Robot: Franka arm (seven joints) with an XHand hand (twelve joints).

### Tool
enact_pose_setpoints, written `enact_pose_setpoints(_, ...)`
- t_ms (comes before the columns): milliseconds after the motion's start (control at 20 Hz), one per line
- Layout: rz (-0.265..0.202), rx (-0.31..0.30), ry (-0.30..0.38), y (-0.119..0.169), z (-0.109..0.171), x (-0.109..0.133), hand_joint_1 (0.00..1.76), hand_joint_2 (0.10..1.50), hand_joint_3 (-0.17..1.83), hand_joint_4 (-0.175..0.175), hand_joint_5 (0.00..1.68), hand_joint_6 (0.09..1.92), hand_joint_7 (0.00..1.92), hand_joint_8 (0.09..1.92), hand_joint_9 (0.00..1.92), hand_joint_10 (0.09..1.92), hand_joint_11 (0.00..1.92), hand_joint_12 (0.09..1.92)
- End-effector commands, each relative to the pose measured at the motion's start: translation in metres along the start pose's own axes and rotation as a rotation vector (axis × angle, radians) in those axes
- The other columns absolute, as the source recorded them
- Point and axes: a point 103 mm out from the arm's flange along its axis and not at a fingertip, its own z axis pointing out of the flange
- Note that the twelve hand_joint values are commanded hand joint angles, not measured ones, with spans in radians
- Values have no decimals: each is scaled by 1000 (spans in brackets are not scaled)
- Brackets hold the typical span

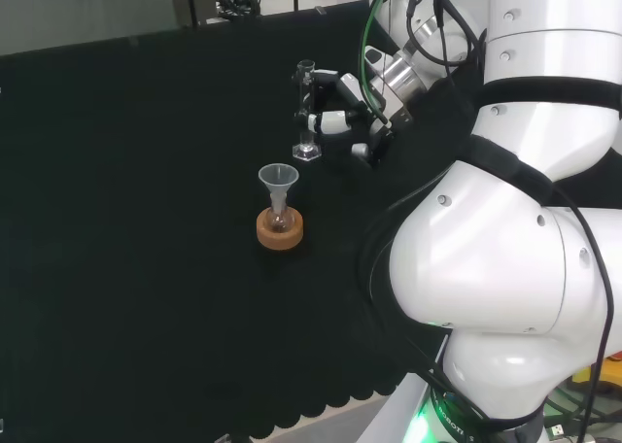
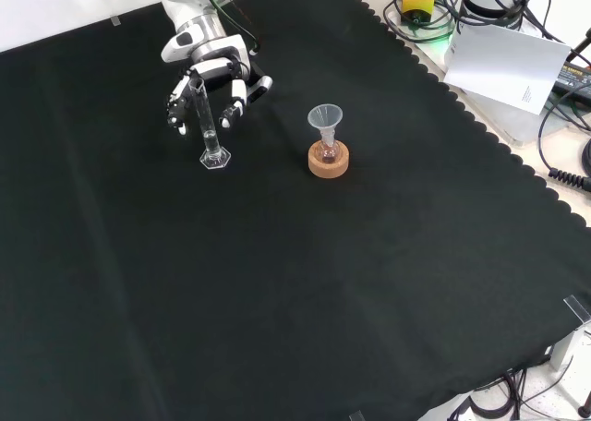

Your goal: Pick up the graduated cylinder.

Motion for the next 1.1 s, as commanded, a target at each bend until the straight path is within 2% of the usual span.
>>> enact_pose_setpoints(50,2,-7,21,1,3,-2,1059,617,658,-16,622,265,587,559,868,365,626,1162)
enact_pose_setpoints(400,-5,-10,34,0,1,-3,1065,627,657,-20,588,384,654,558,951,337,704,1113)
enact_pose_setpoints(800,-26,16,61,1,1,-4,1066,640,649,-20,572,487,708,548,1023,294,762,1078)
enact_pose_setpoints(1100,-27,20,65,1,1,-5,1066,645,647,-18,574,516,714,544,1036,278,774,1076)
